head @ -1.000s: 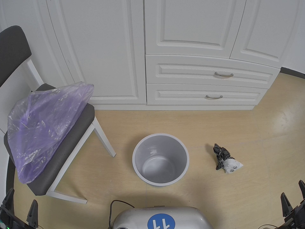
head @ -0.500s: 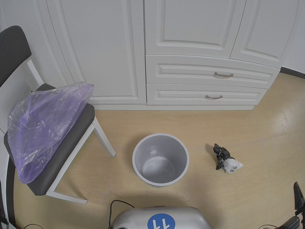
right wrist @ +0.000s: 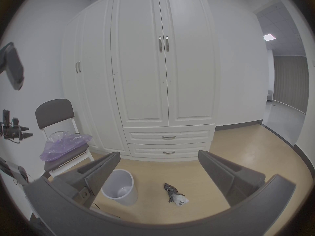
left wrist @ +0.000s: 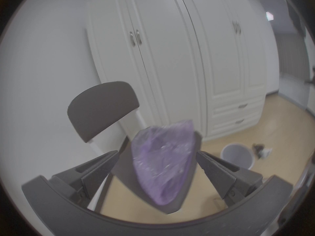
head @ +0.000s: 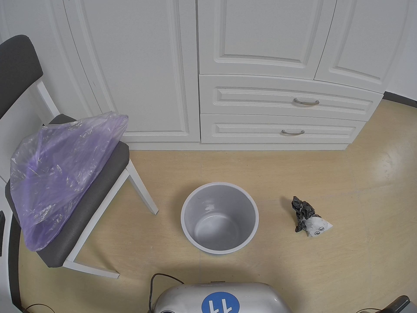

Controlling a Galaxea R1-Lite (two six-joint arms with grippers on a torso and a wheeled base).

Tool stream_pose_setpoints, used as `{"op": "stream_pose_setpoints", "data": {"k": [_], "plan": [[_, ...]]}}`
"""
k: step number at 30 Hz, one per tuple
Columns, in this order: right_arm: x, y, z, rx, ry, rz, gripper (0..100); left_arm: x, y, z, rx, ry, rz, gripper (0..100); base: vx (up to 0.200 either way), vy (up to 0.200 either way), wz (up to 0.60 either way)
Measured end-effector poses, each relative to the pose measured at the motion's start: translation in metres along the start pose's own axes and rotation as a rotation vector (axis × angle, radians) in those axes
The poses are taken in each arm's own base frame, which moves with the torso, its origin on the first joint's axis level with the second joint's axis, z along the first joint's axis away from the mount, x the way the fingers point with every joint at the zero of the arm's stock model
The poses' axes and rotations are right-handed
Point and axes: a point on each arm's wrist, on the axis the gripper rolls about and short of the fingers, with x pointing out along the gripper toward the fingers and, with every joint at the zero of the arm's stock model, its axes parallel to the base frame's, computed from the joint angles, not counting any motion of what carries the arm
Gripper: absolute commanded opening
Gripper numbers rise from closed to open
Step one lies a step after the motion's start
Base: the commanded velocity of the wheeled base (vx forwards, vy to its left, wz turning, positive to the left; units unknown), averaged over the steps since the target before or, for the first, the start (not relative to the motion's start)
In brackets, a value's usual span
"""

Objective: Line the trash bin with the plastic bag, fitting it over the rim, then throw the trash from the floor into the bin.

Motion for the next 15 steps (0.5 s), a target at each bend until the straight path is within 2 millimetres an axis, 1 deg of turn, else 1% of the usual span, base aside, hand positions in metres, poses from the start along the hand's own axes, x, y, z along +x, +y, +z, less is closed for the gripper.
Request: {"op": "stream_pose_setpoints", "data": {"k": [2,6,10,15], "plan": [[0.011,-0.001,0.006,0.001,0.026,0.002,100,0.011,0.000,0.002,0.073,0.068,0.052,100,0.000,0.000,0.00],[0.029,-0.002,0.008,0.005,0.087,0.008,100,0.029,-0.002,0.005,0.175,0.162,0.074,100,0.000,0.000,0.00],[0.047,-0.004,0.005,0.017,0.152,0.010,100,0.045,-0.004,0.006,0.216,0.232,0.070,100,0.000,0.000,0.00],[0.072,-0.006,0.003,0.053,0.162,-0.004,100,0.065,-0.007,0.006,0.249,0.307,0.055,100,0.000,0.000,0.00]]}}
